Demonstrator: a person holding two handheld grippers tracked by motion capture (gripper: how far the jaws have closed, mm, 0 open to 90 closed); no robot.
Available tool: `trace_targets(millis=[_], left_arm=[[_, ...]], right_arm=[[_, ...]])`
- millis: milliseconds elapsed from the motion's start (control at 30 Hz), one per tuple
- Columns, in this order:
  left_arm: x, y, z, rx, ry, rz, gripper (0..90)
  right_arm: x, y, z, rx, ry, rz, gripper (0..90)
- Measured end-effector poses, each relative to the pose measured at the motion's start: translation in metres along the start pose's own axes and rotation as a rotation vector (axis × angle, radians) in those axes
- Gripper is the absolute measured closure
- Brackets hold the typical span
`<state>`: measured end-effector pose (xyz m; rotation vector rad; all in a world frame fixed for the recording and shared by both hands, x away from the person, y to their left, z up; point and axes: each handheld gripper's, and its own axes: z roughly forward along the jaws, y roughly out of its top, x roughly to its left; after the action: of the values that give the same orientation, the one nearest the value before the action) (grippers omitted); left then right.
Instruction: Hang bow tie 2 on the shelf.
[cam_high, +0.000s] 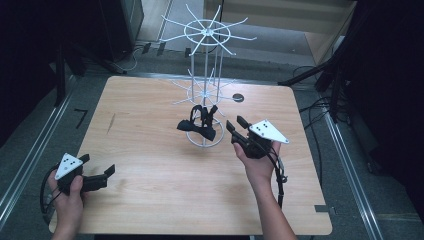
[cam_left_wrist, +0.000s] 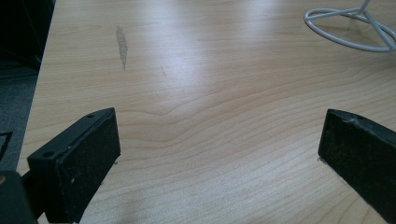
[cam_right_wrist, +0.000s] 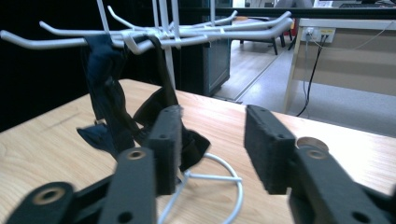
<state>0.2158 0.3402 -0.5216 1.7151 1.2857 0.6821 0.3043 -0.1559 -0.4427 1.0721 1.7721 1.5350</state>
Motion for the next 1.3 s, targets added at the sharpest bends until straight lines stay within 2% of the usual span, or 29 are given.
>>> trace_targets(millis=[367, 400, 467, 500, 567, 700, 1000, 1300], left_arm=[[0.000, 0.000, 0.000, -0.002, 0.004, 0.001, 0.0], [-0.001, 0.000, 0.000, -0.003, 0.004, 0.001, 0.0], [-0.001, 0.000, 0.000, -0.004, 0.004, 0.000, 0.0], [0.000, 0.000, 0.000, -0.005, 0.004, -0.001, 0.0], [0.000, 0.000, 0.000, -0.005, 0.004, -0.002, 0.0], [0.000, 0.000, 0.000, -0.005, 0.004, -0.002, 0.0], [0.000, 0.000, -0.001, -0.006, 0.005, -0.004, 0.0], [0.000, 0.000, -0.001, -0.005, 0.003, -0.005, 0.0]], right_arm=[[-0.019, -0.017, -0.017, 0.044, -0.018, 0.019, 39.6], [-0.023, -0.021, -0.020, 0.052, -0.031, 0.016, 35.0], [-0.024, -0.022, -0.021, 0.059, -0.035, 0.014, 32.1], [-0.027, -0.026, -0.024, 0.063, -0.043, 0.020, 24.0], [-0.028, -0.028, -0.025, 0.065, -0.046, 0.017, 20.5], [-0.032, -0.034, -0.030, 0.067, -0.030, 0.046, 14.0], [-0.040, -0.045, -0.040, 0.092, -0.035, 0.057, 10.8], [-0.052, -0.060, -0.051, 0.121, -0.067, 0.057, 8.9]])
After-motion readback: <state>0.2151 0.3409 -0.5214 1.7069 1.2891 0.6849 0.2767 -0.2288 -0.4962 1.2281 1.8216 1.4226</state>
